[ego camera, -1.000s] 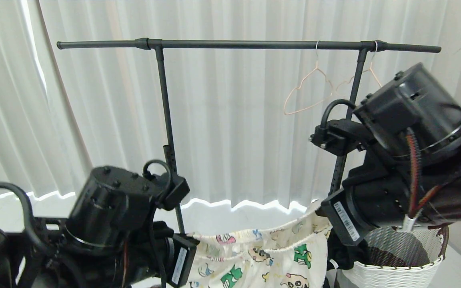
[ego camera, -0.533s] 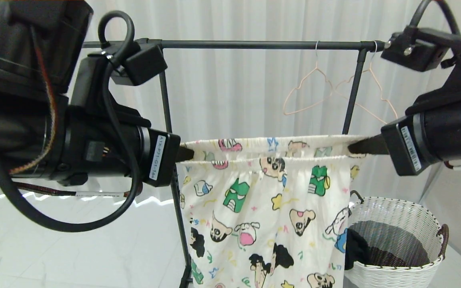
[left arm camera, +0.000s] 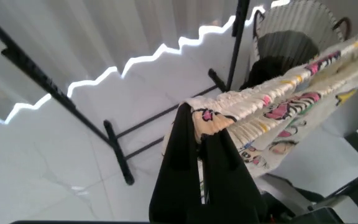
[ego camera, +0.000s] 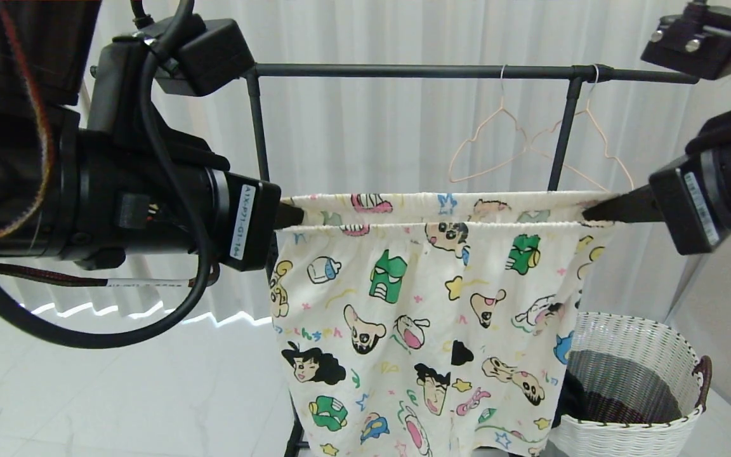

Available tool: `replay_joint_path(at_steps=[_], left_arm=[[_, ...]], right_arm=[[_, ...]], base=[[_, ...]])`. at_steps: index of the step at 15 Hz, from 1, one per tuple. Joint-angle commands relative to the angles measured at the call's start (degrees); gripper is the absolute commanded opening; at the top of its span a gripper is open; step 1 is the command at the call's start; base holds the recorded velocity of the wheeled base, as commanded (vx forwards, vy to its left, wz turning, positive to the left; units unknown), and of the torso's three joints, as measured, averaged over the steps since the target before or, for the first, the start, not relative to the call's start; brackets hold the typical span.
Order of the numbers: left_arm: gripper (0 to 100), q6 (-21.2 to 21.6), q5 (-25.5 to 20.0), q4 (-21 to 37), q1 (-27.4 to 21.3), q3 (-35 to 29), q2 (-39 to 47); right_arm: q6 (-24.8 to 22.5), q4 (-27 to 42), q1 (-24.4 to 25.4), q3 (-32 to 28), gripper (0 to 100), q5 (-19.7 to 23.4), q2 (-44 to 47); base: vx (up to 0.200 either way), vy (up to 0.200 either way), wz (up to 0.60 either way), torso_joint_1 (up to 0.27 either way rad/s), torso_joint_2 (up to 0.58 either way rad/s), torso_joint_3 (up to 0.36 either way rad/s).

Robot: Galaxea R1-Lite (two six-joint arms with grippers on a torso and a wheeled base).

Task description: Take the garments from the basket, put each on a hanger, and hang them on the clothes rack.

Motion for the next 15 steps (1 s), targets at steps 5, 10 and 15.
replay_joint_path(at_steps=[5,10,15], left_arm=[[0,1.7,-2.79,-7.24,-0.68,-9.32,9.4],[0,2.05,-5.43,-6.36,-0.68,-10.55,9.14],[0,0.03,-8.07,7.35,-2.26,-8.09,-1.94]], right_arm=[[0.52,11.4,14.66,-0.02,0,0.12,-7.51],[2.45,9.91,18.88,0.33,0,-0.06,-5.75],[2.1,-0.55,11.76,-0.2,0,0.03,-3.64]], base=[[0.0,0.0,0.0,0.0,0.0,0.0],[0.0,0.0,0.0,0.0,0.0,0.0],[0.0,0.0,0.0,0.0,0.0,0.0]])
